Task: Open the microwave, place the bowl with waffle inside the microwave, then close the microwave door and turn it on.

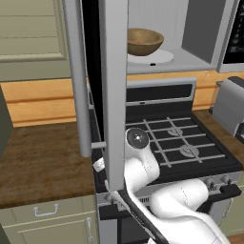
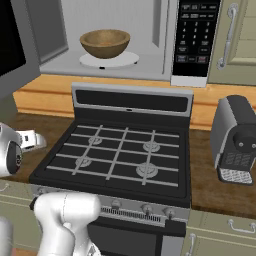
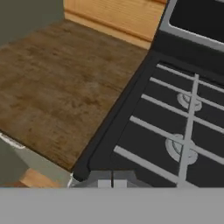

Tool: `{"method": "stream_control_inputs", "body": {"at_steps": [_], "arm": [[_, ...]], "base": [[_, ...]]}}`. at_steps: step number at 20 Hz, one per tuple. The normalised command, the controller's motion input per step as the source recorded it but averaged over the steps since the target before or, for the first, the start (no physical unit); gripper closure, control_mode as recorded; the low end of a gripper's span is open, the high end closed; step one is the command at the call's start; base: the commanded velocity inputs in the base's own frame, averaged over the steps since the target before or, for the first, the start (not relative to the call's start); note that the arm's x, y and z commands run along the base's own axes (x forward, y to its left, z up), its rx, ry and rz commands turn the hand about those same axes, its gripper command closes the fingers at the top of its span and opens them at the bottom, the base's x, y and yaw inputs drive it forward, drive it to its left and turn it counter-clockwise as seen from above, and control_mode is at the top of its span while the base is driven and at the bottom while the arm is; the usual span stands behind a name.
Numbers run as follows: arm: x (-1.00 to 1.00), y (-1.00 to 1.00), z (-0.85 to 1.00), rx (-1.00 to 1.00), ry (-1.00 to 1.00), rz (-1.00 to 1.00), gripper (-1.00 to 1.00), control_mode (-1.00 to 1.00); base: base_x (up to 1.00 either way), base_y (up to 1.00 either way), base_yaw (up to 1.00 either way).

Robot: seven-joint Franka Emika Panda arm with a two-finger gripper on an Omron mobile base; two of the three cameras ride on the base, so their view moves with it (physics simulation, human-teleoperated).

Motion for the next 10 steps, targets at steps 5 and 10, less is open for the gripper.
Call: {"method": "stream_control_inputs", "body": {"at_steps": [5,10], "arm": [[-0.01,0.10,0.01,-0.32,-0.54,-0.16,1.00,-1.00],[-0.38,0.56,0.87,-0.22,-0.34,-0.19,1.00,-1.00]], "base": [[0.00,0.00,0.00],[0.00,0.00,0.00]]}}
